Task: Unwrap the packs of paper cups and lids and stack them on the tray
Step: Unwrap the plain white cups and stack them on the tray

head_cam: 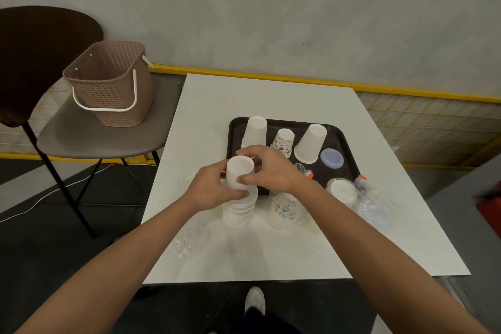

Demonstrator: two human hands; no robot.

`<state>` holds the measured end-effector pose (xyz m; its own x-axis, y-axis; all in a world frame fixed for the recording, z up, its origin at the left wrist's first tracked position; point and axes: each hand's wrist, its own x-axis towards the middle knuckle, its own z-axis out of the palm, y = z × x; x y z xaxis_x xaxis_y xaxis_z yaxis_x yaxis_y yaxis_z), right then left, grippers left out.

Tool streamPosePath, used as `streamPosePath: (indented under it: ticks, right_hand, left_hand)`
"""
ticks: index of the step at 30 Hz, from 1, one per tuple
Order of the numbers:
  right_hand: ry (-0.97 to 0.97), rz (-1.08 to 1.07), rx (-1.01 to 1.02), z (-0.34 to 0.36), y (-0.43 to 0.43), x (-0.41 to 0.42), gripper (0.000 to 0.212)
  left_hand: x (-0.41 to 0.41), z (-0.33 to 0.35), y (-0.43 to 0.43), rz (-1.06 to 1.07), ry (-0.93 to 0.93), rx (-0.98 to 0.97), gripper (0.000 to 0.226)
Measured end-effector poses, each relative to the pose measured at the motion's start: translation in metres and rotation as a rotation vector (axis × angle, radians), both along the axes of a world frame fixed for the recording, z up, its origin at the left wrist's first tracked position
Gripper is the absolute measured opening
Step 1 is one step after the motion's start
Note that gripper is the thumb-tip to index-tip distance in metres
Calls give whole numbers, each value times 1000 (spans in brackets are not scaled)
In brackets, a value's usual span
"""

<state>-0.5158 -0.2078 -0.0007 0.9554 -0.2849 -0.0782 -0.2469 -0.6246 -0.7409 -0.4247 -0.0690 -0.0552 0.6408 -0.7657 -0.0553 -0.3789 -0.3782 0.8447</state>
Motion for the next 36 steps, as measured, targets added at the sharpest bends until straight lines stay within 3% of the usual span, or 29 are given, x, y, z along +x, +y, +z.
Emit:
streamPosePath:
  ticks: [5, 15, 25, 29, 36]
  right_hand:
    - [-66, -31, 31, 10, -4, 7, 53]
    - [-140, -60, 54, 27, -15, 22, 49]
    - [-248, -107, 86, 51, -46, 47, 43]
    - [-241, -97, 67, 56, -67, 59, 48]
    - [-224, -112, 61, 54, -106, 85, 48]
  left_hand:
    - [8, 17, -5, 4, 3, -44, 55]
    - [26, 44, -18, 2, 2, -82, 75]
    - [54, 73, -57, 11, -57, -135, 76]
    - [69, 76, -80, 19, -103, -131, 58]
    - [96, 70, -119, 87, -138, -112, 71]
